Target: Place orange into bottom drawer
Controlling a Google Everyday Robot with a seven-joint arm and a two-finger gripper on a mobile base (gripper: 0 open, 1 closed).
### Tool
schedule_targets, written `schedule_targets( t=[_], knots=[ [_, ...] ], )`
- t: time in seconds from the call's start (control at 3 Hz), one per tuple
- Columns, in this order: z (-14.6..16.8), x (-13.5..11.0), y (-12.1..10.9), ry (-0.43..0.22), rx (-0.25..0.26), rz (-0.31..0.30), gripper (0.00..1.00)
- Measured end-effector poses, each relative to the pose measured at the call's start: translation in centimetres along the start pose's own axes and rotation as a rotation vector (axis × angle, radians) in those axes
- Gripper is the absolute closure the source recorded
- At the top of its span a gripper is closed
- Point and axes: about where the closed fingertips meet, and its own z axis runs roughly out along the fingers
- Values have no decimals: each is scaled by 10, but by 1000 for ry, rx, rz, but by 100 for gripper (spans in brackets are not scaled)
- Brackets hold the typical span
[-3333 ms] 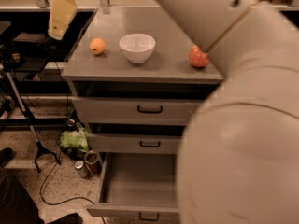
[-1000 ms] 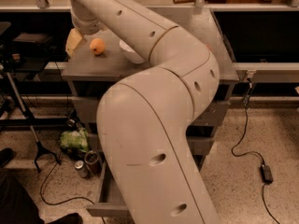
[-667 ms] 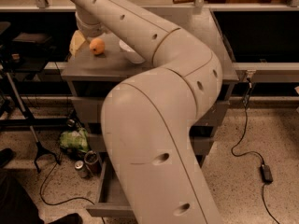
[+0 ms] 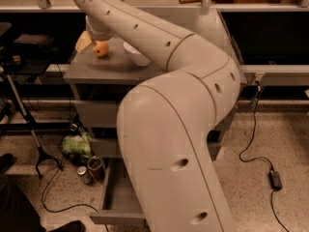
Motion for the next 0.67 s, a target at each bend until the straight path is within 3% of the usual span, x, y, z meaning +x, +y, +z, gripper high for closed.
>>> schedule_targets(
  t=[0.67],
  knots=[
    [2,-7,1,-58,16,14,0]
  ],
)
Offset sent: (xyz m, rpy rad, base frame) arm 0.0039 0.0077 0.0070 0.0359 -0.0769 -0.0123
